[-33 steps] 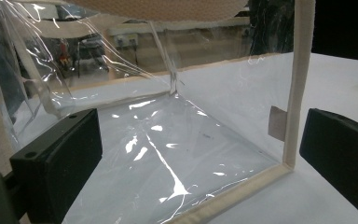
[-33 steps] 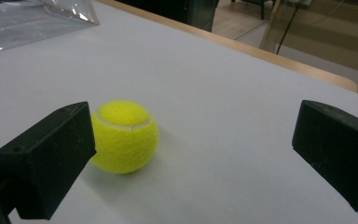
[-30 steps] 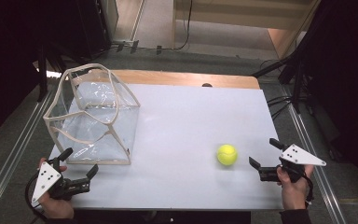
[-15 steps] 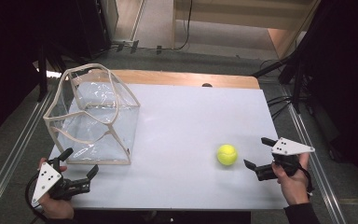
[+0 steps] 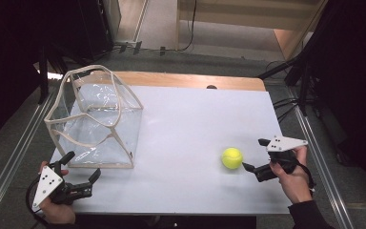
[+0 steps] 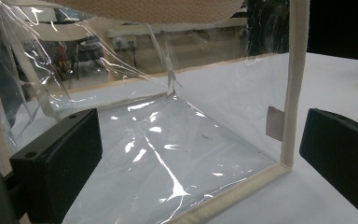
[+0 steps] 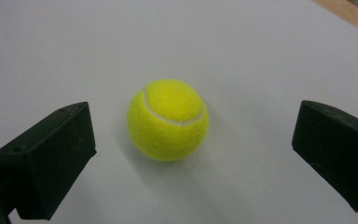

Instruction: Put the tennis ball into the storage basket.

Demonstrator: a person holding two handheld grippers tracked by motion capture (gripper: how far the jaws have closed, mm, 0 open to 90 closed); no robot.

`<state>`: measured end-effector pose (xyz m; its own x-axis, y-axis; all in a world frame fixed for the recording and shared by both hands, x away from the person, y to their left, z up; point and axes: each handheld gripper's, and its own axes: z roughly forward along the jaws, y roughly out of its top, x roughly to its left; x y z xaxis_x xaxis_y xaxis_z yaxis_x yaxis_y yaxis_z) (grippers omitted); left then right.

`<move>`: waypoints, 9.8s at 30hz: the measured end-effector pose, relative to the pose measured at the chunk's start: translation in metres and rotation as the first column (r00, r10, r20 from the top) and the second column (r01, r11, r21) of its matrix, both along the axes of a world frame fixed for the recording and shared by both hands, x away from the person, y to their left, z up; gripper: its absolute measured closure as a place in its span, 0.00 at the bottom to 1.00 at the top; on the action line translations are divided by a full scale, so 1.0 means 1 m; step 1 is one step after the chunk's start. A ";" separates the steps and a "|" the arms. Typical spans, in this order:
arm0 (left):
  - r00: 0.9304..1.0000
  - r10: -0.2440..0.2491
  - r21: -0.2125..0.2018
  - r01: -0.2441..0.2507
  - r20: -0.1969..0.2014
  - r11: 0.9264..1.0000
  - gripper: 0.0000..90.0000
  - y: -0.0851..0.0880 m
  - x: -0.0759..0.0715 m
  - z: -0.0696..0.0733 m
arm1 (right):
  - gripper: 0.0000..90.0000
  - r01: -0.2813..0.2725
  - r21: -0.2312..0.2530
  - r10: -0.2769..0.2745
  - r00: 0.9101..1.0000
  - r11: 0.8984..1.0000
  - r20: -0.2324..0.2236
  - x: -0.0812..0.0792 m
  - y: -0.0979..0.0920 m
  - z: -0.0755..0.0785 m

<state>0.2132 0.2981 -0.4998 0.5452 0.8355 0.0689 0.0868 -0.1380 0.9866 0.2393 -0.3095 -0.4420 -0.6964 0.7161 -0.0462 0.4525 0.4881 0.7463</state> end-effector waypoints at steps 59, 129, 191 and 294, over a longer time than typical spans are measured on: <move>1.000 -0.005 0.000 0.005 0.004 1.000 0.00 0.000 0.000 0.000 | 0.11 -0.227 -0.368 0.082 0.925 0.902 -0.372 0.058 0.069 -0.024; 1.000 -0.011 -0.010 0.011 0.001 1.000 0.00 0.001 0.000 0.001 | 0.27 -0.302 -0.355 0.157 0.910 0.885 -0.384 0.087 0.124 -0.008; 1.000 -0.023 -0.015 0.023 0.002 1.000 0.00 0.001 0.000 0.001 | 0.27 -0.415 -0.321 0.281 0.877 0.851 -0.389 0.104 0.202 0.004; 1.000 -0.025 -0.021 0.025 0.004 0.999 0.00 0.001 0.001 0.001 | 0.27 -0.564 -0.214 0.485 0.811 0.798 -0.327 0.128 0.312 0.102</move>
